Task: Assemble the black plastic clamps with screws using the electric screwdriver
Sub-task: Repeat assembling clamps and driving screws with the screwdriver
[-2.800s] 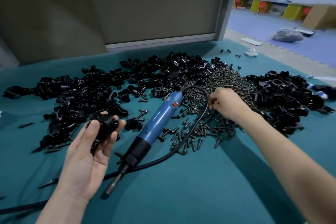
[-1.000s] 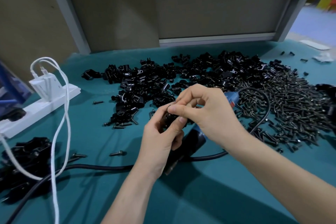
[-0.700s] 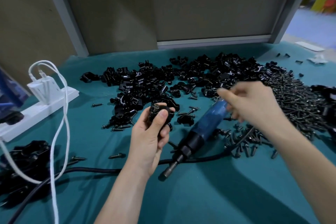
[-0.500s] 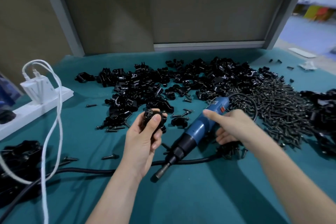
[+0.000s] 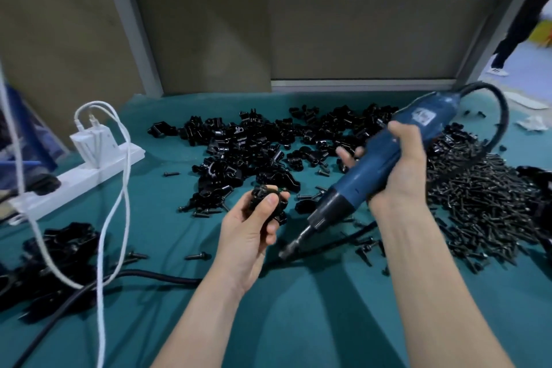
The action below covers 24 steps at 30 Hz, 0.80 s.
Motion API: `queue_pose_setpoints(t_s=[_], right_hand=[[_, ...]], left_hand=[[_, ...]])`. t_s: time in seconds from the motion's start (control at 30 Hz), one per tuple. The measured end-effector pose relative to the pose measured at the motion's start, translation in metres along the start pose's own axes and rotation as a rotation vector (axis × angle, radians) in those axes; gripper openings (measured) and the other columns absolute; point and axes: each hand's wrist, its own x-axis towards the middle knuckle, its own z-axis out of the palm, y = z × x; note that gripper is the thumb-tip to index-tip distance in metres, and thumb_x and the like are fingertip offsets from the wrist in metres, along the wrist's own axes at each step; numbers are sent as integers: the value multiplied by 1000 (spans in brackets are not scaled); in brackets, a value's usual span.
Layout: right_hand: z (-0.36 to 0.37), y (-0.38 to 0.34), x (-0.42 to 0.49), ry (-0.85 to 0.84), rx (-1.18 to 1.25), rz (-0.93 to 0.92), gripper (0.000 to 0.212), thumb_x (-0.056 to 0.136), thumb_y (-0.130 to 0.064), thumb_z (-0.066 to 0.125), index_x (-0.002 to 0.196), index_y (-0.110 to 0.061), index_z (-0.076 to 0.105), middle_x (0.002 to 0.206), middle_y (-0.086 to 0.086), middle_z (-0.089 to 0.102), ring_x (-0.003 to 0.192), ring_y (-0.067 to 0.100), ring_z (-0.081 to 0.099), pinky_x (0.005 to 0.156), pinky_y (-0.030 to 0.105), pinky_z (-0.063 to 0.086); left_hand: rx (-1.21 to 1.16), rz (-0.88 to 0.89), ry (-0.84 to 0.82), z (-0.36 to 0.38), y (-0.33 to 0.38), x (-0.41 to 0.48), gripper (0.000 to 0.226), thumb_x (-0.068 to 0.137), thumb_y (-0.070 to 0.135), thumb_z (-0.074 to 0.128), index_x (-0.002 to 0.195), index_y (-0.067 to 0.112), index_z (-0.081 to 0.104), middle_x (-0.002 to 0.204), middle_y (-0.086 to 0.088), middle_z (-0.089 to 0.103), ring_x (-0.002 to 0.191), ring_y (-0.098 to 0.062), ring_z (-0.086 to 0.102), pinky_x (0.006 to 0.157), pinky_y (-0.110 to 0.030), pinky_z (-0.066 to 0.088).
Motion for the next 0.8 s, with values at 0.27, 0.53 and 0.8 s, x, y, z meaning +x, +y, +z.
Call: queue_pose_setpoints(t_s=[0.27,0.53,0.8], right_hand=[[26,-19,27,-190,524,-14,18,90,-27,49,88,-10,55,75,0,66,59,14,62,48,20,46],[23,-5,42,-25,360,-117,27,90,-34,51,71,-14,52,65,-2,61,58,14,60,48,17,38],[22,-4,45,-46,300,-115,27,87,-32,52,68,-13,52,60,0,55,51,16,52,47,19,37]], left_hand=[[241,52,85,-10,3,7,20,78,18,72,94,8,66,84,-9,68,42,-9,43,37,-18,34],[292,98,72,-15,-2,11,10,85,1,67,88,10,66,81,-13,65,41,-9,45,35,-17,36],[357,110,4,-16,-5,12,17,82,3,73,79,20,72,78,-15,63,42,-10,46,36,-18,37]])
